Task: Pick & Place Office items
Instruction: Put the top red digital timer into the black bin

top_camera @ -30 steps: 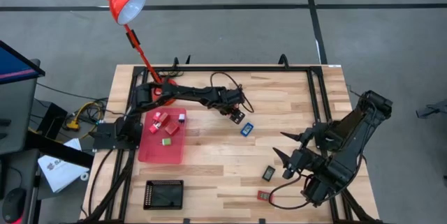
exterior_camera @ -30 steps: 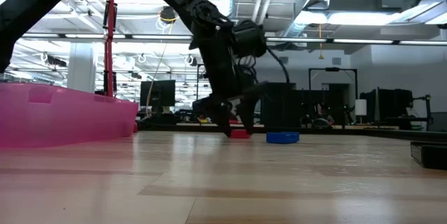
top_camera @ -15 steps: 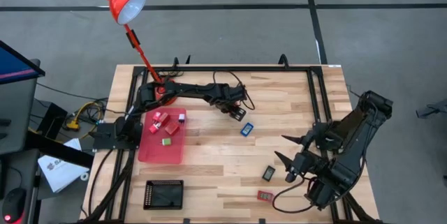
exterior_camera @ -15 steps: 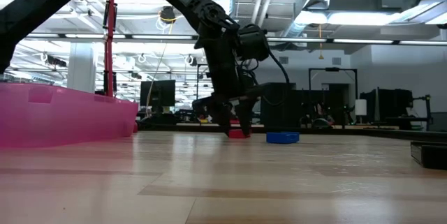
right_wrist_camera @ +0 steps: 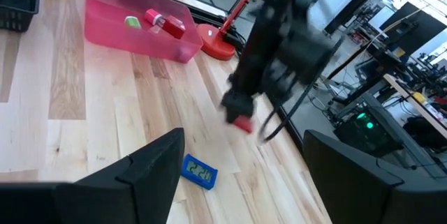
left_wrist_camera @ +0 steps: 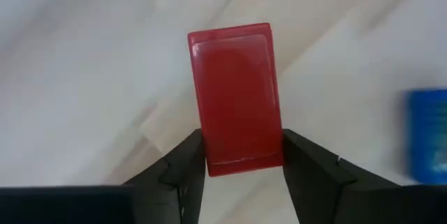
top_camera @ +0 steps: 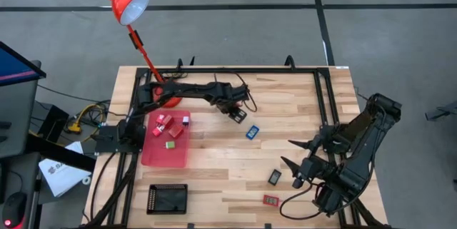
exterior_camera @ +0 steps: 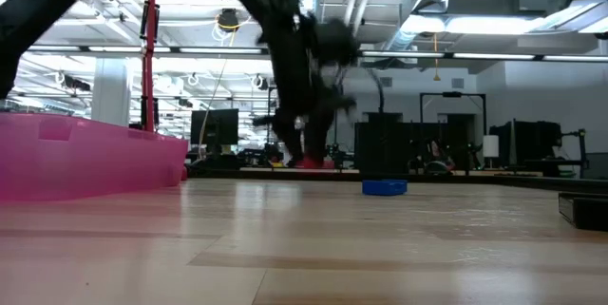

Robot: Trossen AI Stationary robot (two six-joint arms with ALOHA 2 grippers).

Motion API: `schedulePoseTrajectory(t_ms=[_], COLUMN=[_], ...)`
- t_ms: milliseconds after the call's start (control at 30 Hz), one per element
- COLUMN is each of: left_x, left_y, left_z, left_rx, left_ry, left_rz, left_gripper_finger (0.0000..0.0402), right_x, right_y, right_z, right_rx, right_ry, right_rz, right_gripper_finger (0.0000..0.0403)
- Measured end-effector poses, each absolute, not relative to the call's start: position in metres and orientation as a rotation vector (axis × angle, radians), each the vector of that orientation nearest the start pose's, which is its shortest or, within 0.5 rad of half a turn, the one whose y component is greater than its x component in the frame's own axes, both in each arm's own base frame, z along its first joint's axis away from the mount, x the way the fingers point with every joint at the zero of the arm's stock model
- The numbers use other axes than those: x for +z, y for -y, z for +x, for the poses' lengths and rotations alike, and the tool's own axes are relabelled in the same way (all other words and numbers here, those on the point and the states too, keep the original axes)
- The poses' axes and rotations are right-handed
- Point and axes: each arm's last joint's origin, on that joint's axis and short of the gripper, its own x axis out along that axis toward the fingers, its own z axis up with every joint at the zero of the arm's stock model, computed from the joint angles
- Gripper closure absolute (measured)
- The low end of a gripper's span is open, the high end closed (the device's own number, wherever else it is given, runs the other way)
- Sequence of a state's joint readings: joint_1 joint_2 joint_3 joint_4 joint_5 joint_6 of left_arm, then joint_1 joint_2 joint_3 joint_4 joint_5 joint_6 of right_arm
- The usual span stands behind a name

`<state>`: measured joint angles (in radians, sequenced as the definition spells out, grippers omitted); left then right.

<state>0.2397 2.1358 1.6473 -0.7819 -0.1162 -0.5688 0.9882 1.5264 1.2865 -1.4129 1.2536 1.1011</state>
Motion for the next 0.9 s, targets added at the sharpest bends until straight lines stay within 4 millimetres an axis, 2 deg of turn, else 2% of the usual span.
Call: schedulePoseTrajectory(t_ms=[67, 167, 333, 567, 767, 900], left_x=[0.200, 0.225, 0.268, 0.280, 0.268, 0.253], left_y=[-0.100, -0.082, -0.038, 0.034, 0.082, 0.108], left_z=[0.416, 0.401, 0.357, 0.277, 0.215, 0.184], left_rx=[0.637, 0.590, 0.515, 0.440, 0.348, 0.267], left_ry=[-1.110, -1.125, -1.096, -1.075, -1.035, -1.040], left_rz=[-0.540, -0.498, -0.481, -0.571, -0.689, -0.757], left_gripper_finger=[0.0248, 0.0241, 0.0242, 0.0239, 0.0243, 0.0240], right_x=[0.291, 0.291, 0.291, 0.291, 0.291, 0.291], right_y=[-0.197, -0.197, -0.197, -0.194, -0.188, -0.183], right_z=[0.163, 0.163, 0.163, 0.167, 0.174, 0.179], right_rx=[-0.502, -0.504, -0.504, -0.524, -0.567, -0.598], right_ry=[-0.462, -0.461, -0.465, -0.461, -0.458, -0.454], right_rz=[-0.432, -0.423, -0.419, -0.413, -0.377, -0.344], right_gripper_finger=[0.0117, 0.0117, 0.0117, 0.0117, 0.0117, 0.0117])
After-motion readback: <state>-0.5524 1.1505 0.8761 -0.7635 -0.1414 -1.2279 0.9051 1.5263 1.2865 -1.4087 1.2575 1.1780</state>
